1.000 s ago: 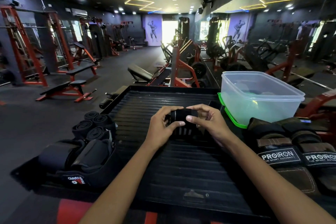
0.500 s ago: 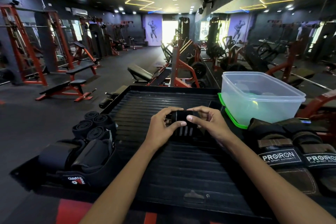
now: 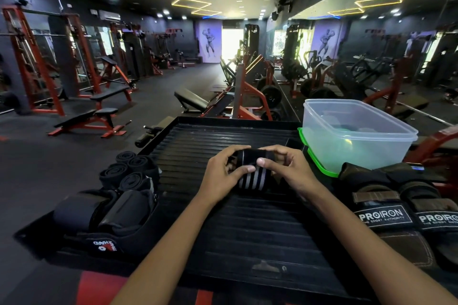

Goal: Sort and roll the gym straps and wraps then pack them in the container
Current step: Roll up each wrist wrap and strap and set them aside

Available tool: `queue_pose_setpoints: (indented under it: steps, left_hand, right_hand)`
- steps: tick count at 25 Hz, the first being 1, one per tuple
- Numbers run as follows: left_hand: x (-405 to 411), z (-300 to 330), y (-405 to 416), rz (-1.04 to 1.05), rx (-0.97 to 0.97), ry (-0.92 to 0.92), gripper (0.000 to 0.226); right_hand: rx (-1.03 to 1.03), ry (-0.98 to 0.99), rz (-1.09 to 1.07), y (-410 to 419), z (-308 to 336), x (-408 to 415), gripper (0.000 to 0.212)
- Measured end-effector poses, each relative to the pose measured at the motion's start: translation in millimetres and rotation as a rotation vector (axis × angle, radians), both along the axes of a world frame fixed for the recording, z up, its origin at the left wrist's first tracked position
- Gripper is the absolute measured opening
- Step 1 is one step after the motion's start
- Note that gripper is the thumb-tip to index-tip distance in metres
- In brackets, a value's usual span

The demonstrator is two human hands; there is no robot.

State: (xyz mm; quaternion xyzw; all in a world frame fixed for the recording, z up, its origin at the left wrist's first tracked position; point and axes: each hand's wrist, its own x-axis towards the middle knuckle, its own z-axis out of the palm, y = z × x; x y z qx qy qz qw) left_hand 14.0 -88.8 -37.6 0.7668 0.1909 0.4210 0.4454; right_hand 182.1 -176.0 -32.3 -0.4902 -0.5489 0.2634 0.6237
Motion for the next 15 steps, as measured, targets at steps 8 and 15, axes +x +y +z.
queue_pose_setpoints:
  steps: [8,15]
  left_hand:
    - [1.6,-1.3,2.8,0.009,-0.028,-0.041,0.038]
    - [-0.5,0.7,0.7,-0.006,-0.026,-0.075,0.044]
  right_hand:
    - [0.028,-0.039,0.006,2.4,-0.4,-2.1,0.036]
    - [0.014,0.005,0.025,0.4,0.2,-4.8,0.034]
